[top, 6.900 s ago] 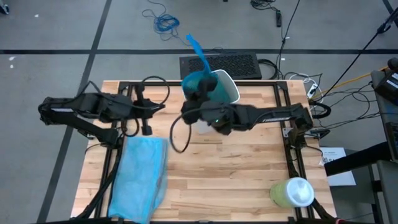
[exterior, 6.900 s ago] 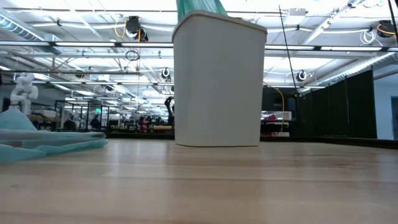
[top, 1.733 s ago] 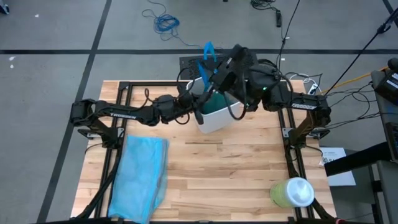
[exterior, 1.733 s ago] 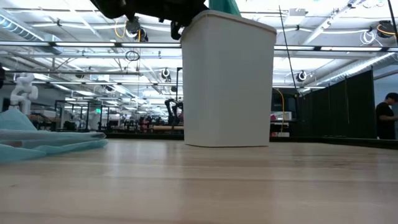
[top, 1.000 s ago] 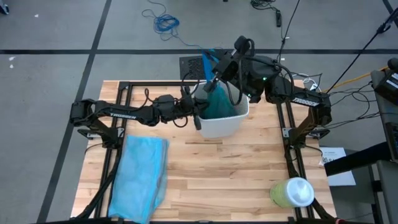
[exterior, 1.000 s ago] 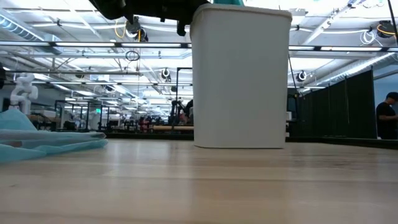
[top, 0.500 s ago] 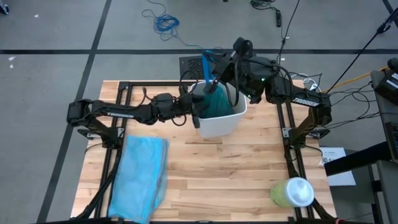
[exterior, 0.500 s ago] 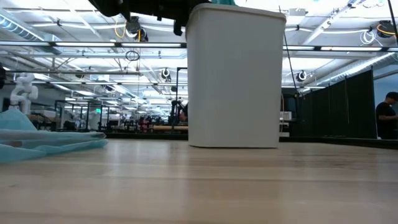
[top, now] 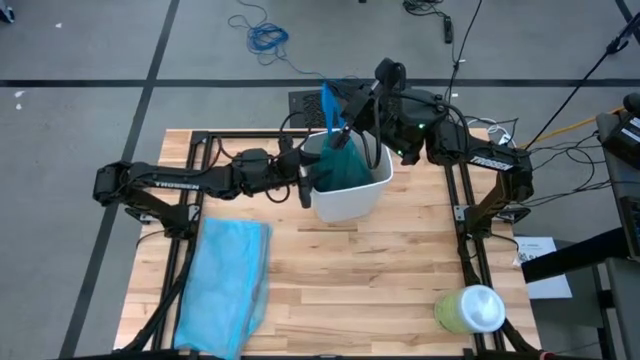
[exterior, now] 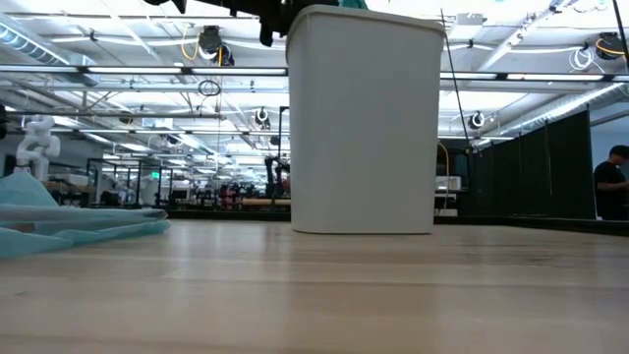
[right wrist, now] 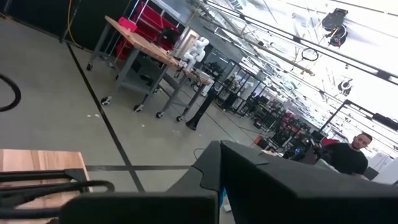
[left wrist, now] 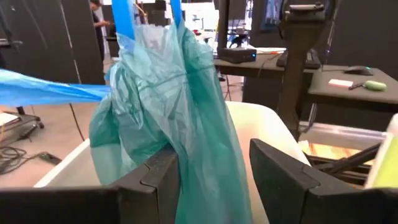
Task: Place trash/remove bag and relplace
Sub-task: Close the trash bag
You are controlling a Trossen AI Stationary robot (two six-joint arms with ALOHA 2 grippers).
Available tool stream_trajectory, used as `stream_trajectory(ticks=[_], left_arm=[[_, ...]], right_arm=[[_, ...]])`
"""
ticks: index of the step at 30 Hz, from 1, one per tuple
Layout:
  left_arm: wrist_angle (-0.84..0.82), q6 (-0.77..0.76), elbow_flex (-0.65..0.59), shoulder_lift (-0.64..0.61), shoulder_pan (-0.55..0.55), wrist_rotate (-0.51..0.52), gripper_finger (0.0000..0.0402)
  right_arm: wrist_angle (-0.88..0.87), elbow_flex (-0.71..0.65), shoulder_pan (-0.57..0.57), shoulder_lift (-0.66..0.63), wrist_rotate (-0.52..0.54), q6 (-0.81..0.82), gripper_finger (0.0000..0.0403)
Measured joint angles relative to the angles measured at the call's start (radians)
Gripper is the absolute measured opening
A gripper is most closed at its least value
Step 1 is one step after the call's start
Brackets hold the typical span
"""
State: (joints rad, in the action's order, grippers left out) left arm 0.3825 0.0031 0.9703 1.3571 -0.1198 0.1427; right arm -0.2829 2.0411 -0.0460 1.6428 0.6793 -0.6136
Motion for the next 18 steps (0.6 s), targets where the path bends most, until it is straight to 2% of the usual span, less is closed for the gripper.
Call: stream_trajectory(ticks=[6, 11, 18], left_arm=[[0.04, -0.095, 0.0, 0.035, 0.004, 0.014, 0.0207], [0.124, -0.098, 0.002, 0.08, 0.004, 0.056, 0.0222], [0.198, -0.093, 0.002, 0.11, 0.001, 0.06, 0.0224]], right_arm=[[0.001, 0.0, 0.0, 0.0, 0.0, 0.01, 0.0], [0.008, 0.0, 0.0, 0.0, -0.001, 0.011, 0.0], [0.009, 0.0, 0.0, 0.0, -0.006, 0.03, 0.0]])
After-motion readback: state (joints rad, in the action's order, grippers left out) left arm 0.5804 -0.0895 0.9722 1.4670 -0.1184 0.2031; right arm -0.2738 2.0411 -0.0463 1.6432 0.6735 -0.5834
